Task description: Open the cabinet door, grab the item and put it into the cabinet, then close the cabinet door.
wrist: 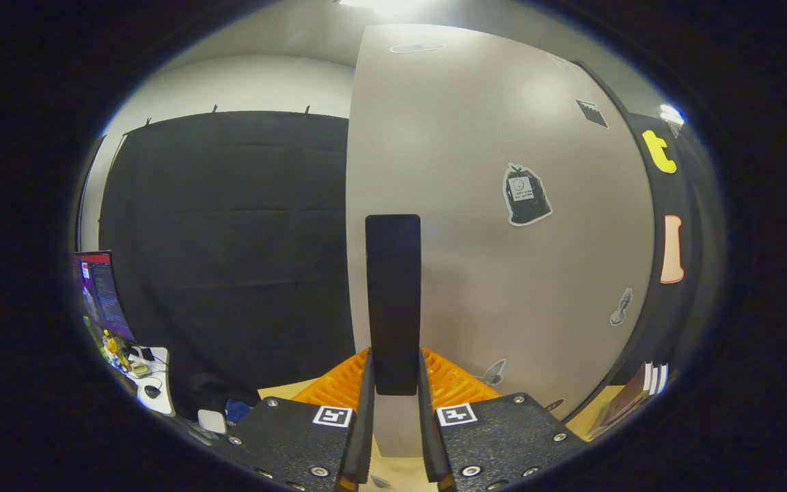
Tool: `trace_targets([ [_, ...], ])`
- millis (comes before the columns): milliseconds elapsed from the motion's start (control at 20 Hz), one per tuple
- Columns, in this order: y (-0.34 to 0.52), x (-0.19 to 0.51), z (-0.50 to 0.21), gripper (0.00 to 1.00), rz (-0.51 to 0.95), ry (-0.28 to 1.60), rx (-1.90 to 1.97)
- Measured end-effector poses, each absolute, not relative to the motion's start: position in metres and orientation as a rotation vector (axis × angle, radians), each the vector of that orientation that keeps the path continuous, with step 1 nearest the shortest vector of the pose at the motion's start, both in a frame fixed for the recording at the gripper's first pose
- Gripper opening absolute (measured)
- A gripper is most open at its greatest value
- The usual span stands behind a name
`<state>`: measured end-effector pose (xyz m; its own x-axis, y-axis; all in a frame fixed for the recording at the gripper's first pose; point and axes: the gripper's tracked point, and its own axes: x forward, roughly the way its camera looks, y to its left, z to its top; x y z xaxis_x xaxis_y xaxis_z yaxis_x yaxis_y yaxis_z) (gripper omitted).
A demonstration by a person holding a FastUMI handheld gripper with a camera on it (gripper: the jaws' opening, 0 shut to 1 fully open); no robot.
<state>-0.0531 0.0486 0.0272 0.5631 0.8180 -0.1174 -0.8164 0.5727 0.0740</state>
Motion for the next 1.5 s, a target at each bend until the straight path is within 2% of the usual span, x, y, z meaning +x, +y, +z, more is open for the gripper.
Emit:
trace_targets([
  [300,0.03,-0.043,0.022,0.31,1.003,0.157,0.01],
  [600,-0.005,-0.059,0.025,0.31,0.96,0.156,0.008],
  [850,-0.053,-0.061,0.022,0.3,0.864,0.172,0.013],
  [1150,-0.107,-0.047,0.009,0.25,0.67,0.166,-0.052],
  [1350,-0.126,-0.042,0.009,0.38,0.534,0.167,0.026],
  [1500,-0.139,-0.045,0.0,0.42,0.457,0.207,0.109],
])
